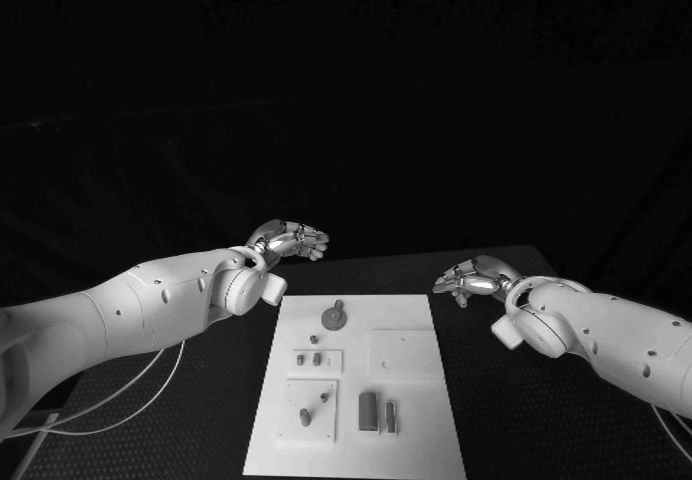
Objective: Assemble the parts on the task board
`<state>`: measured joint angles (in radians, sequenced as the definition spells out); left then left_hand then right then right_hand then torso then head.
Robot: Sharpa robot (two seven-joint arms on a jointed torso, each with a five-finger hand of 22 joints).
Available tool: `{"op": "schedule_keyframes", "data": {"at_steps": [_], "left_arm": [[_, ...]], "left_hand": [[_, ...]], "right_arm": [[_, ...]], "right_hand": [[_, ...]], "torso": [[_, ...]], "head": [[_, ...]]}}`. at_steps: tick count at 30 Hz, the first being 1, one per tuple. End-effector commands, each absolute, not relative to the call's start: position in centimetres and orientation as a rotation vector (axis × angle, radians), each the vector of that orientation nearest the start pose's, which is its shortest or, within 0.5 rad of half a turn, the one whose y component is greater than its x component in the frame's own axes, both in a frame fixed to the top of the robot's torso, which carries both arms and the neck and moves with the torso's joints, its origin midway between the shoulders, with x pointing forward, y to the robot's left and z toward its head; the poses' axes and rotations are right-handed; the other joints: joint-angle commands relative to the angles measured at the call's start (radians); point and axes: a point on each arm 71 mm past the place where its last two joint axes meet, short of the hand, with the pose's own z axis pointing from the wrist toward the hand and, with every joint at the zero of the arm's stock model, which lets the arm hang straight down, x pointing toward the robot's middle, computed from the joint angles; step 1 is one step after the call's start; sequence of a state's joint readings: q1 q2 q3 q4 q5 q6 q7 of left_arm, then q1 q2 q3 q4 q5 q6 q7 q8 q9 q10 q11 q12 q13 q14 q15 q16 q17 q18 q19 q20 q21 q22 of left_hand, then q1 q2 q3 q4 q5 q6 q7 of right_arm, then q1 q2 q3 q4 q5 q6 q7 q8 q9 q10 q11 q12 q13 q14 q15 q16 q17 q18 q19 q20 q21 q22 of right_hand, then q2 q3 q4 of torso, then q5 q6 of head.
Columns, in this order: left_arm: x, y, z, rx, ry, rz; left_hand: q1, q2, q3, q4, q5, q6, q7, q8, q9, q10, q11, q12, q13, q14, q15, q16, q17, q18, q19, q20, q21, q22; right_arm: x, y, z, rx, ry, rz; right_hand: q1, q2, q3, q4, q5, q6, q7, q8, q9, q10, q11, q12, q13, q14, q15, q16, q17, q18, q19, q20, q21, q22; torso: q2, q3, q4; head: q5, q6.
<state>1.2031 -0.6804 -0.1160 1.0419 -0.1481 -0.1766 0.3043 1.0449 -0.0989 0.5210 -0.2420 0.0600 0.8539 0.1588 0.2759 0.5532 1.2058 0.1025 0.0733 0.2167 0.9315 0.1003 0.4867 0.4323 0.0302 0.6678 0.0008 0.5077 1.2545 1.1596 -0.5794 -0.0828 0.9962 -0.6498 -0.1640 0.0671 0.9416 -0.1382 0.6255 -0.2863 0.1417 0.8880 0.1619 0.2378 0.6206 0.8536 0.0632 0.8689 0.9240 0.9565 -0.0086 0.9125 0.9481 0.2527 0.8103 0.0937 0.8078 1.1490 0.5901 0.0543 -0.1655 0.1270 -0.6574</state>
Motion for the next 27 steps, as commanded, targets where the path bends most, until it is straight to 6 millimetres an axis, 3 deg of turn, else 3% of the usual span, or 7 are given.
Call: {"op": "schedule_keyframes", "data": {"at_steps": [1, 8, 17, 18, 23, 24, 27], "left_arm": [[55.9, 27.1, -22.7, -1.078, 1.48, -1.32], [56.6, 27.9, -22.7, -1.157, 1.398, -1.351], [56.7, 28.1, -22.8, -1.158, 1.408, -1.371], [56.7, 28.3, -23.0, -1.151, 1.421, -1.302], [56.3, 27.7, -23.2, -1.156, 1.41, -1.299], [56.1, 27.5, -23.2, -1.157, 1.405, -1.298], [55.3, 26.6, -23.5, -1.165, 1.385, -1.293]], "left_hand": [[-0.021, -0.008, -0.012, -0.001, -0.01, -0.026, 0.0, -0.013, -0.008, -0.043, 0.01, -0.012, -0.015, -0.037, 0.011, -0.029, -0.006, -0.01, -0.027, 0.009, -0.021, -0.006], [-0.09, -0.068, -0.035, 0.028, -0.006, -0.116, -0.028, -0.059, -0.03, -0.21, 0.017, -0.008, -0.068, -0.2, 0.059, -0.129, -0.043, -0.029, -0.134, 0.056, -0.098, -0.032], [-0.209, -0.078, -0.069, 0.112, -0.01, -0.141, -0.035, -0.06, -0.026, -0.27, 0.01, -0.006, -0.099, -0.24, 0.052, -0.145, -0.045, -0.03, -0.181, 0.07, -0.146, -0.046], [-1.045, 0.099, -0.521, 0.242, -0.06, -0.854, -0.159, -0.276, -0.553, -1.206, -0.103, -0.073, -0.217, -0.932, -0.1, -0.487, -0.432, -0.03, -0.668, -0.001, -0.508, -0.414], [-1.045, 0.099, -0.521, 0.242, -0.06, -0.854, -0.159, -0.276, -0.553, -1.206, -0.103, -0.073, -0.217, -0.932, -0.1, -0.487, -0.432, -0.03, -0.668, -0.001, -0.508, -0.549], [-1.045, 0.099, -0.521, 0.242, -0.06, -0.854, -0.159, -0.276, -0.553, -1.206, -0.103, -0.073, -0.217, -0.932, -0.1, -0.487, -0.432, -0.03, -0.668, -0.001, -0.508, -1.255], [-1.045, 0.099, -0.521, 0.242, -0.06, -0.854, -0.159, -0.276, -0.553, -1.206, -0.103, -0.073, -0.217, -0.932, -0.1, -0.487, -0.432, -0.03, -0.668, -0.001, -0.508, -1.255]], "right_arm": [[56.2, -22.3, -25.6, 0.76, 1.77, 1.106], [57.1, -22.3, -26.1, 0.892, 1.69, 1.188], [57.2, -23.1, -25.9, 0.934, 1.655, 1.188], [57.2, -23.1, -26.1, 0.913, 1.682, 1.129], [56.9, -22.9, -26.0, 0.925, 1.654, 1.145], [56.8, -22.8, -25.9, 0.929, 1.643, 1.151], [56.1, -22.3, -25.7, 0.951, 1.595, 1.175]], "right_hand": [[-0.007, 0.012, 0.003, -0.003, 0.022, -0.031, 0.0, -0.007, 0.002, -0.026, 0.028, -0.147, -0.143, -0.045, 0.051, -0.158, -0.101, -0.034, -0.068, 0.035, -0.13, -0.076], [-0.028, 0.033, -0.042, 0.002, 0.035, -0.091, -0.012, -0.026, -0.019, -0.065, 0.072, -0.431, -0.433, -0.158, 0.131, -0.453, -0.279, -0.07, -0.21, 0.09, -0.365, -0.215], [-0.058, 0.057, -0.153, 0.004, -0.001, -0.123, -0.016, -0.024, -0.065, 0.043, 0.072, -0.655, -0.709, -0.153, 0.139, -0.6, -0.432, -0.065, -0.21, 0.121, -0.536, -0.326], [-0.942, 0.138, -0.626, 0.286, -0.142, -0.888, -0.162, -0.238, -0.621, -0.854, -0.063, -0.869, -0.924, -0.956, 0.009, -0.913, -0.948, -0.253, -0.81, -0.094, -0.808, -1.149], [-0.942, 0.138, -0.626, 0.286, -0.142, -0.888, -0.162, -0.238, -0.621, -0.854, -0.063, -0.869, -0.924, -0.956, 0.009, -0.913, -0.948, -0.253, -0.81, -0.094, -0.808, -1.149], [-0.942, 0.138, -0.626, 0.286, -0.142, -0.888, -0.162, -0.238, -0.621, -0.854, -0.063, -0.869, -0.924, -0.956, 0.009, -0.913, -0.948, -0.253, -0.81, -0.094, -0.808, -1.149], [-0.942, 0.138, -0.626, 0.286, -0.142, -0.888, -0.162, -0.238, -0.621, -0.854, -0.063, -0.869, -0.924, -0.956, 0.009, -0.913, -0.948, -0.253, -0.81, -0.094, -0.808, -1.149]], "torso": [[-0.027, -0.0109, -0.0012], [-0.049, -0.0172, -0.0089], [-0.057, -0.0125, -0.0051], [-0.053, -0.0158, -0.0058], [-0.053, -0.0198, 0.0117], [-0.052, -0.0212, 0.0181], [-0.051, -0.028, 0.0485]], "head": [[-0.002, 0.049], [0.011, 0.077], [0.018, 0.086], [0.016, 0.083], [0.002, 0.08], [-0.004, 0.079], [-0.029, 0.075]]}}
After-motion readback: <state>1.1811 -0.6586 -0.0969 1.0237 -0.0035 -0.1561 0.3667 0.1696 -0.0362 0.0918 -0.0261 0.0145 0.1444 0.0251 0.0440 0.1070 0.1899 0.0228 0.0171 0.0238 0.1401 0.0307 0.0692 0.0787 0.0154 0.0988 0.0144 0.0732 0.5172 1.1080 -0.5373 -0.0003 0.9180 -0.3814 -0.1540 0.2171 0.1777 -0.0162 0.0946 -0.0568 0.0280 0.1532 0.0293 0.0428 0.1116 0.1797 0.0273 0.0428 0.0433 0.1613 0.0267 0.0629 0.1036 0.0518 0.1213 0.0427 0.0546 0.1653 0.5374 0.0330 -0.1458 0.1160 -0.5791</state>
